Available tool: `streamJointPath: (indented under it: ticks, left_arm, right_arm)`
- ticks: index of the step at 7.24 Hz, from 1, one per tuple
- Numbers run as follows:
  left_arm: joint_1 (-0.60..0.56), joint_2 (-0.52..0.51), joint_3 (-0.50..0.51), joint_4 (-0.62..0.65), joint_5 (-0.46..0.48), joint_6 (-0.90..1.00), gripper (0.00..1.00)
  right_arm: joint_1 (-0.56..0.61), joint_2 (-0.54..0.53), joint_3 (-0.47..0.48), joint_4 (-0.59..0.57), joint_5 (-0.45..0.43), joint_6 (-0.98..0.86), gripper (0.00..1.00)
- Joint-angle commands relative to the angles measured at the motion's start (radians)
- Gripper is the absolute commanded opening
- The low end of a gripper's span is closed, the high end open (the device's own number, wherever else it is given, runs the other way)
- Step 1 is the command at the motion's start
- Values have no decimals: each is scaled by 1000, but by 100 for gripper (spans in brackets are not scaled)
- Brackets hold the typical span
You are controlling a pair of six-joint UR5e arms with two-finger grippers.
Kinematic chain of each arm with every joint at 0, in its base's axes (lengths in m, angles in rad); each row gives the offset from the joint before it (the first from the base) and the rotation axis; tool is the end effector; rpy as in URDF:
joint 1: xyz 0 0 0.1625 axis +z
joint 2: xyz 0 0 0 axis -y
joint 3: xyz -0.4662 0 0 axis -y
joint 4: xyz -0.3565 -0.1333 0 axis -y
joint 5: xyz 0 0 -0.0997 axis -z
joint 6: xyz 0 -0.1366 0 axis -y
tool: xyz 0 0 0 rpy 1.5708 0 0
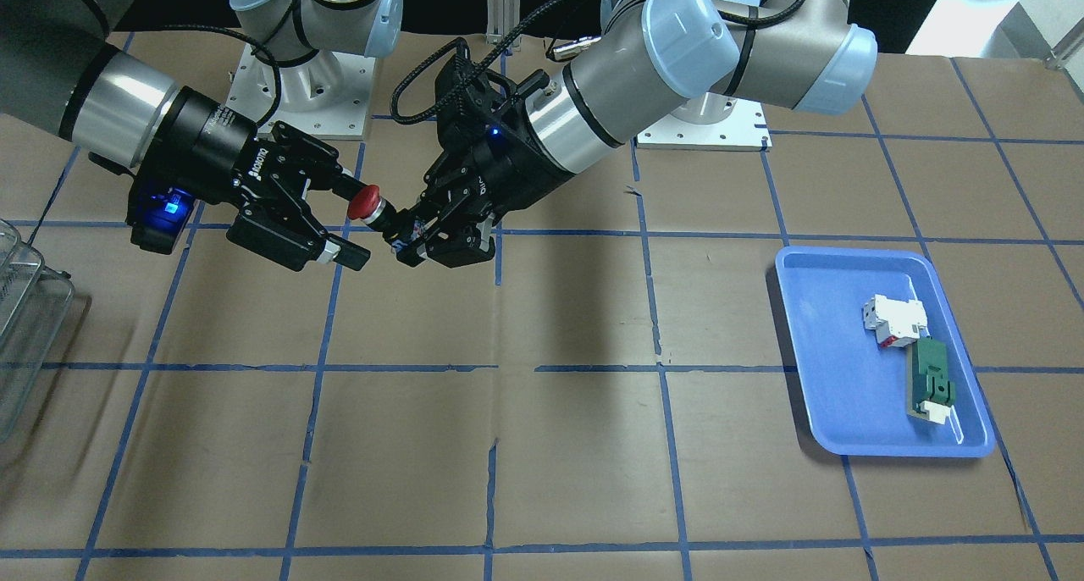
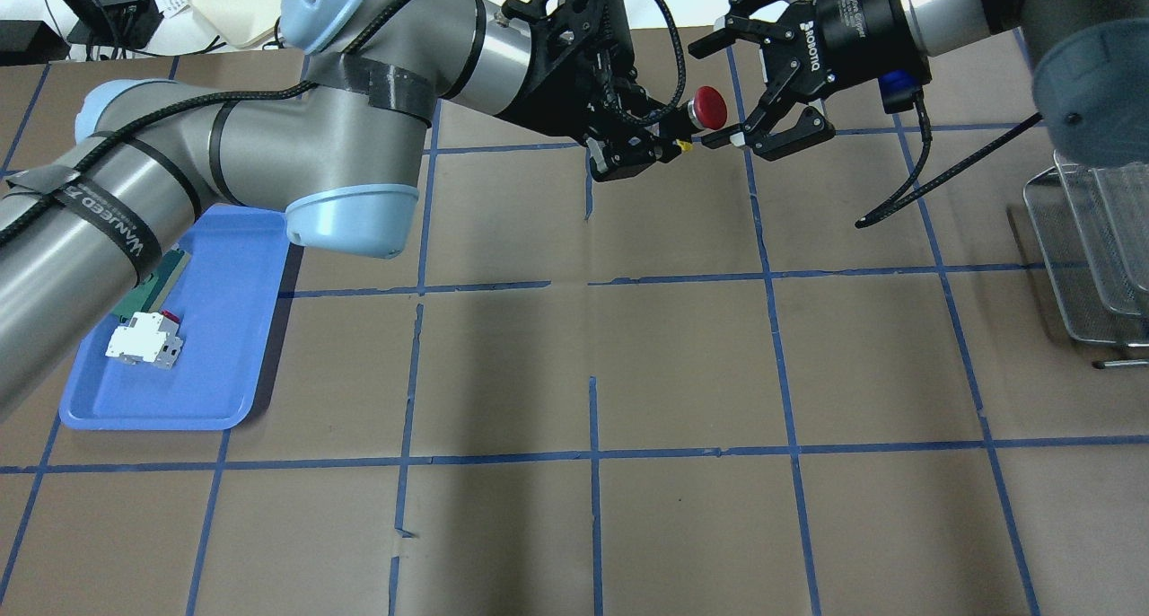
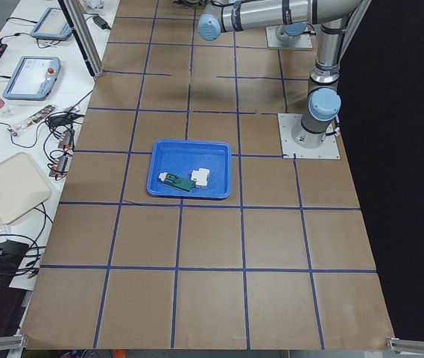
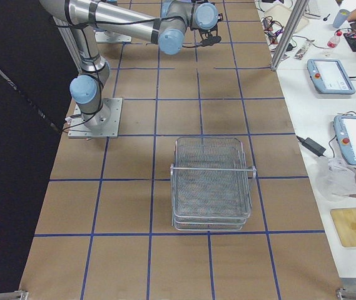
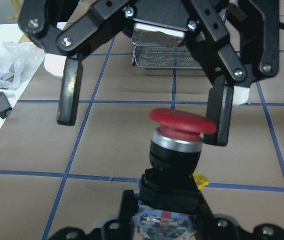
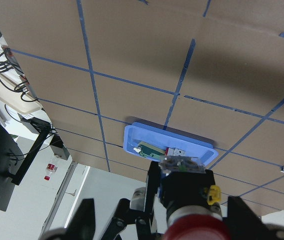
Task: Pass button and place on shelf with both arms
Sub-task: 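Close the right gripper on the red cap while the left gripper holds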
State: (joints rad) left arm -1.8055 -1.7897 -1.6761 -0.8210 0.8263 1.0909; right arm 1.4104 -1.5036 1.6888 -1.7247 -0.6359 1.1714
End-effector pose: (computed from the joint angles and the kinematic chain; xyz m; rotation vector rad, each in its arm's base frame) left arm -0.3526 -0.5033 0.4537 -1.6975 -1.8333 0.8929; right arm 0.1636 -0.5115 0.4778 1.4173 1.7750 0.5863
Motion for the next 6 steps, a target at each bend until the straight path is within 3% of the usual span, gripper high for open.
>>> streamJointPath:
  ticks: [1,4,6]
  left_arm:
    - [0,1,-1,-1,2,0,0]
    - [0,1,-1,0,2,-72,0]
    - [0,1,-1,0,1,-72,0]
  right_arm:
    - [11,0,0,2,2,1,67]
    - [24,3,0,11,2,-2,1]
    - [24,0,2,17,30,1,0]
